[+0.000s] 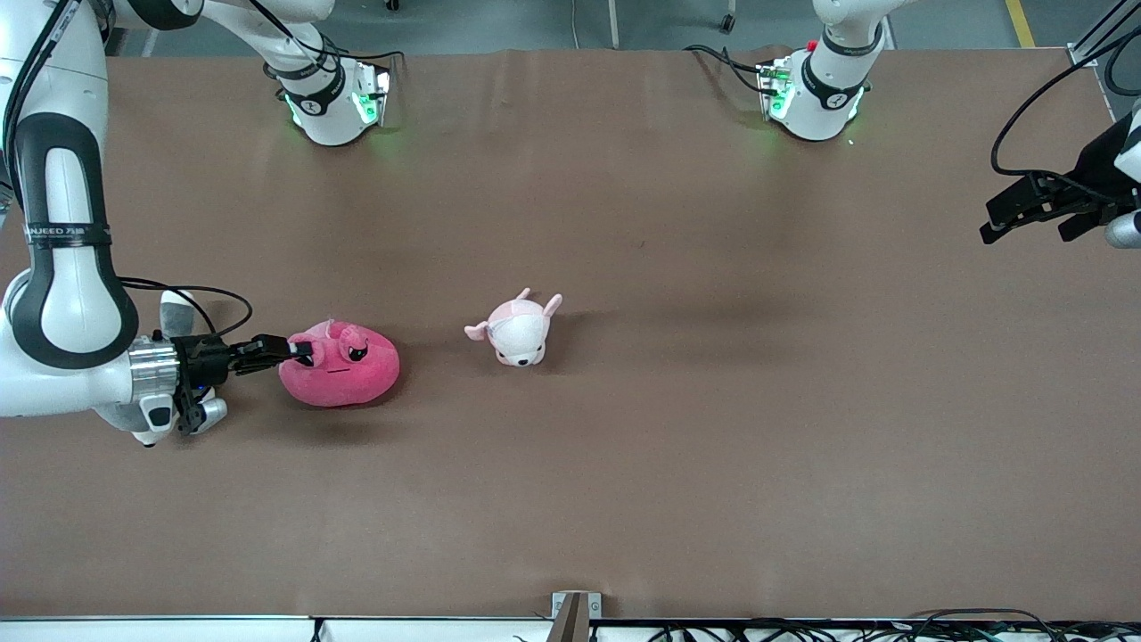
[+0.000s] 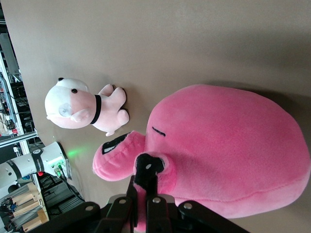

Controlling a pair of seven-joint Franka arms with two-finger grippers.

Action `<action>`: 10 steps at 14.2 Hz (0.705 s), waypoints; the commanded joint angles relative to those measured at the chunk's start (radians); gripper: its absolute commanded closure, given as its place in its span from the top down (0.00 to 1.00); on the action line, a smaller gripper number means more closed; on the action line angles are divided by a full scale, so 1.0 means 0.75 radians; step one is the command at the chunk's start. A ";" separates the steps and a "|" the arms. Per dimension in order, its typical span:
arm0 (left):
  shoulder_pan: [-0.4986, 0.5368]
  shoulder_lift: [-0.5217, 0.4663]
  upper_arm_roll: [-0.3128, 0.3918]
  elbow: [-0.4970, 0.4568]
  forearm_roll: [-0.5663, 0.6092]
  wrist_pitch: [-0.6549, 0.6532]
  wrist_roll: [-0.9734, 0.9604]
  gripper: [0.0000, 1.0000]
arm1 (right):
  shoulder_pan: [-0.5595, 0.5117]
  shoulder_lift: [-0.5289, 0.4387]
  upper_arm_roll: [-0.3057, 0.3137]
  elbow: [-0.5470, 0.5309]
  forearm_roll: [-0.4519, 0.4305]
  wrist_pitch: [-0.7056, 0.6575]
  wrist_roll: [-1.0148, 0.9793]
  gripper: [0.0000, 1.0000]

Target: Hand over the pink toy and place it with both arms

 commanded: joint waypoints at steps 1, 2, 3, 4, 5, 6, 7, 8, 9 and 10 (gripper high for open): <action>-0.003 0.022 -0.016 0.077 -0.004 0.007 0.012 1.00 | -0.006 0.019 0.004 0.015 -0.003 0.018 -0.013 0.02; -0.003 0.048 -0.016 0.097 -0.004 0.007 0.012 1.00 | -0.011 0.019 0.004 0.015 -0.003 0.030 -0.011 0.02; -0.001 0.075 -0.016 0.130 -0.004 0.007 0.016 1.00 | -0.017 0.025 0.004 0.013 -0.003 0.032 -0.011 0.02; 0.003 0.094 -0.016 0.155 -0.004 0.001 0.016 1.00 | -0.031 0.037 0.004 0.015 0.001 0.032 -0.011 0.03; 0.003 0.094 -0.014 0.157 -0.002 0.001 0.012 1.00 | -0.039 0.041 0.004 0.015 0.013 0.032 -0.009 0.06; 0.003 0.094 -0.014 0.155 -0.002 -0.001 0.010 1.00 | -0.039 0.043 0.004 0.013 0.013 0.032 0.003 0.34; 0.009 0.096 -0.014 0.153 -0.002 -0.003 0.010 1.00 | -0.041 0.043 0.004 0.017 0.009 0.034 0.033 0.74; 0.013 0.094 -0.014 0.151 -0.002 -0.003 0.010 1.00 | -0.045 0.041 0.004 0.023 0.009 0.030 0.066 0.99; 0.015 0.096 -0.014 0.149 0.000 -0.005 0.010 1.00 | -0.049 0.035 0.002 0.058 -0.001 0.022 0.087 1.00; 0.017 0.096 -0.012 0.149 0.000 -0.005 0.010 1.00 | -0.047 0.021 -0.004 0.096 -0.013 0.016 0.105 1.00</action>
